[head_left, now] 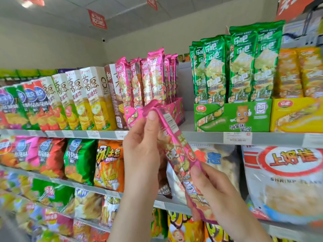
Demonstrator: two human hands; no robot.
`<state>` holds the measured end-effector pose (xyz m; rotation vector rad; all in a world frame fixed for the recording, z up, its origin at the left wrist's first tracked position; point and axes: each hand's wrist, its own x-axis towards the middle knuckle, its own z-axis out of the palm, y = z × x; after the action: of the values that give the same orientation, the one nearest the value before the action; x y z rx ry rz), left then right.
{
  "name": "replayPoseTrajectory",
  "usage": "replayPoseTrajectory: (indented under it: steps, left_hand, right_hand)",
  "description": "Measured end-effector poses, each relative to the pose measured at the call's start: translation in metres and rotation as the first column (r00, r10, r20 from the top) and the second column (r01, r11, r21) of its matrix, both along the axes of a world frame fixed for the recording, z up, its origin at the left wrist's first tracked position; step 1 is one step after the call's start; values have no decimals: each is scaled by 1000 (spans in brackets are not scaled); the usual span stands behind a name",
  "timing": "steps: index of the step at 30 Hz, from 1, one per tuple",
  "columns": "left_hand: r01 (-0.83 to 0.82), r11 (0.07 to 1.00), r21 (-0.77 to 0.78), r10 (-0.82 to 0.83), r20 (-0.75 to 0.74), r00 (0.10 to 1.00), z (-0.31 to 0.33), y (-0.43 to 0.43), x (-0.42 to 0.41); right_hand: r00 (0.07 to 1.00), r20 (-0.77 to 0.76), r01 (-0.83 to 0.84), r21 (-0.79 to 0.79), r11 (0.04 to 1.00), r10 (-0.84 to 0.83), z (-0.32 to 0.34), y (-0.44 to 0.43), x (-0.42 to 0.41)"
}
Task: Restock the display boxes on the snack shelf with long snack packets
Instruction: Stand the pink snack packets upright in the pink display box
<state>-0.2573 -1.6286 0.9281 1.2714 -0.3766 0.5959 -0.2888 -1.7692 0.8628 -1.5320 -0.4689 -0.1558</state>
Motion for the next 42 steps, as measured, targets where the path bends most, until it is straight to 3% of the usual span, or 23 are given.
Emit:
replayPoseTrajectory:
  steps: [6, 9, 11, 15, 18, 22, 29, 37, 42]
  left_hand:
    - [-29, 993, 114, 25, 32, 999, 0, -8, -15]
    - [-43, 996, 75, 42, 15, 999, -6, -8, -17]
    - [-58, 998, 20, 59, -53, 997, -10, -7, -17]
    - [-48, 997, -65, 47, -15, 999, -10, -5, -22]
    - [-33, 999, -30, 35, 72, 997, -9, 2, -21]
    - [-26, 999, -45, 31, 112, 993, -11, 4, -22]
    - [95, 980, -177, -89, 44, 995, -10, 6, -22]
    - [187, 944, -272, -186, 31, 982, -21, -3, -23]
    - [268, 940, -211, -283, -42, 958, -46, -21, -35]
  right_hand:
    - [985, 104, 150, -88, 985, -140, -10, -1, -4]
    - [950, 187, 280, -154, 948, -250, -14, -1, -9]
    - [957, 181, 257, -175, 951, -225, -16, -4, -13]
    - [996, 69, 64, -129, 989, -56, -13, -11, -17]
    - [999, 49, 19, -68, 997, -16, -14, -16, -19]
    - [996, 71, 57, -48, 997, -53, -16, -14, -25]
    - [991, 86, 102, 23, 995, -103, -18, -11, -34]
    - [952, 146, 266, 49, 963, -270, -24, 4, -43]
    - [929, 181, 301, 131, 944, -322, -24, 16, -48]
